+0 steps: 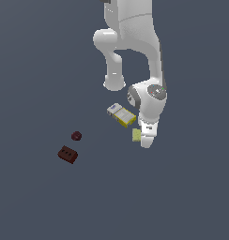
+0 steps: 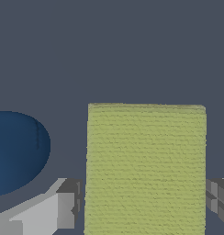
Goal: Pick up a designated object from a clutter of objects.
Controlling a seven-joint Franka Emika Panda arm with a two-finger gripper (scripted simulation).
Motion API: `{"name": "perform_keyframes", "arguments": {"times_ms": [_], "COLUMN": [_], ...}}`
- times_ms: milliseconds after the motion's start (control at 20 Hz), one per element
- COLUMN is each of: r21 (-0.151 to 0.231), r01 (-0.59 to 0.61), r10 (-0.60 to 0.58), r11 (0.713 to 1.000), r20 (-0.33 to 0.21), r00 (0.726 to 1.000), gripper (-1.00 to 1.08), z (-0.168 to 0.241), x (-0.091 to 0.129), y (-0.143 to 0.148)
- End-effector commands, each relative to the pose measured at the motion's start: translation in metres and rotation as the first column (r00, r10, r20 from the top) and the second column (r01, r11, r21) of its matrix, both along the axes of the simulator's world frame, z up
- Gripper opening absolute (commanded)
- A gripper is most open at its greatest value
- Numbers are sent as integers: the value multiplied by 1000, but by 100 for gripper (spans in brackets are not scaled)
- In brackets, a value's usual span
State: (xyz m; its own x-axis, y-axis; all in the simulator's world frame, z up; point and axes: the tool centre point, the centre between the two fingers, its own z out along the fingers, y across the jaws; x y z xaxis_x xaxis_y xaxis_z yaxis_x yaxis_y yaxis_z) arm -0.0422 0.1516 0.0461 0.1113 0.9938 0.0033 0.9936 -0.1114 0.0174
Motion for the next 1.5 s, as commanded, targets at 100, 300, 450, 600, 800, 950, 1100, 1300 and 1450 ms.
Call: {"name": "perform_keyframes", "arguments": {"times_ms": [100, 300, 450, 600, 800, 950, 1100, 1300, 1450], "r21": [-1, -2, -2, -1, 1, 2, 3, 4, 4], "r01": [-1, -2, -2, -3, -3, -4, -5, -5, -5], "r10": [1, 2, 2, 3, 3, 4, 5, 5, 5], "r11": [1000, 1000, 1000, 1000, 1000, 1000, 1000, 1000, 1000], "r20": [1, -1, -2, -4, -6, -7, -9, -11, -12], "r00": [1000, 1000, 1000, 1000, 1000, 1000, 1000, 1000, 1000], "gripper": [-100, -100, -100, -100, -100, -100, -100, -100, -100], "z": [26, 56, 81, 106, 141, 168, 197, 234, 261], "x": [-6, -14, -20, -26, -34, -41, -47, -56, -62], "y": [-3, -7, -10, -13, -17, -20, -23, -27, -30]}}
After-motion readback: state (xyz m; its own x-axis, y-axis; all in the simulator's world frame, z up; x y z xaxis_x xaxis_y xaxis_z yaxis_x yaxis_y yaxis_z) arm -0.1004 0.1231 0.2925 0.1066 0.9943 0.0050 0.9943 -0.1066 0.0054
